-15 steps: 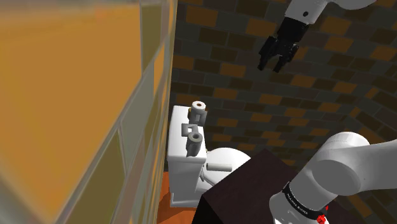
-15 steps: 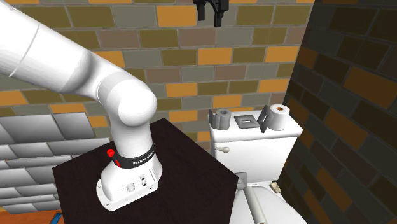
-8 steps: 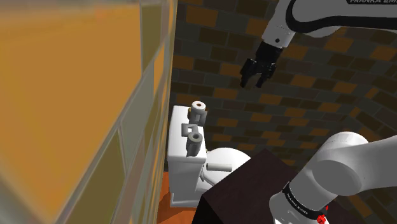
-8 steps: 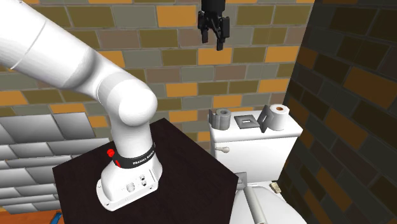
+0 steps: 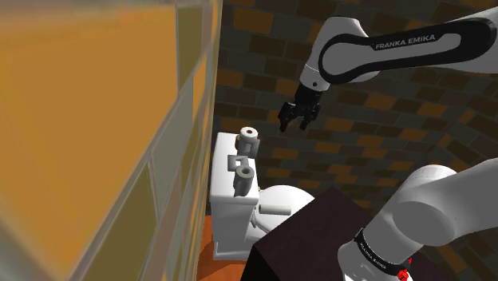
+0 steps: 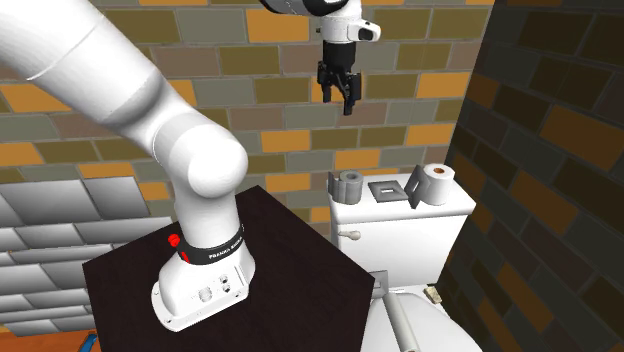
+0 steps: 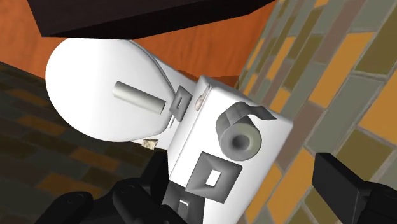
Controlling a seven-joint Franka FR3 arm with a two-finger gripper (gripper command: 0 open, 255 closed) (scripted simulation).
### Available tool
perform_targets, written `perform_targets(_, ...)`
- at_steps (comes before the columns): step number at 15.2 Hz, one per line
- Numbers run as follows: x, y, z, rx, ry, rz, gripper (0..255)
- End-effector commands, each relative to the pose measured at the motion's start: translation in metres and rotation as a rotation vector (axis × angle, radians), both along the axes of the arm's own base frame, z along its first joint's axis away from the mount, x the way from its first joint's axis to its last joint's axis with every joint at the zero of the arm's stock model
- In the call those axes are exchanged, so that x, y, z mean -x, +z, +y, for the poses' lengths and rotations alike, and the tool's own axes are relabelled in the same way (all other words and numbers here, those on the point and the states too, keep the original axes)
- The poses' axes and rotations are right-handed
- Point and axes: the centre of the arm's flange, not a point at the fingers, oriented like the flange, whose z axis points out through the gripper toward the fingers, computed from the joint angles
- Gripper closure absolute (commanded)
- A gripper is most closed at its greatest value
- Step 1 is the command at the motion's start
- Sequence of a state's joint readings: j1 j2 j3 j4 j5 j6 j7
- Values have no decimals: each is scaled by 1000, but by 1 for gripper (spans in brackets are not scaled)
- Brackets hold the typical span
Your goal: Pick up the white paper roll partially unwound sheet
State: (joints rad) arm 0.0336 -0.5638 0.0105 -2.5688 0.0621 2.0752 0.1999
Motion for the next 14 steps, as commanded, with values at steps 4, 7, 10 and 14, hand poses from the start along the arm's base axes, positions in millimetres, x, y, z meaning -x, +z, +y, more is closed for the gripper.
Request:
perform_targets(4,-27,-60,14,12,2,9,0)
perform_targets(7,-42,-97,21,19,3,16,0)
perform_targets(10,-56,-133,28,26,4,23,0)
perform_targets(14,-75,-182,37,35,6,32,0)
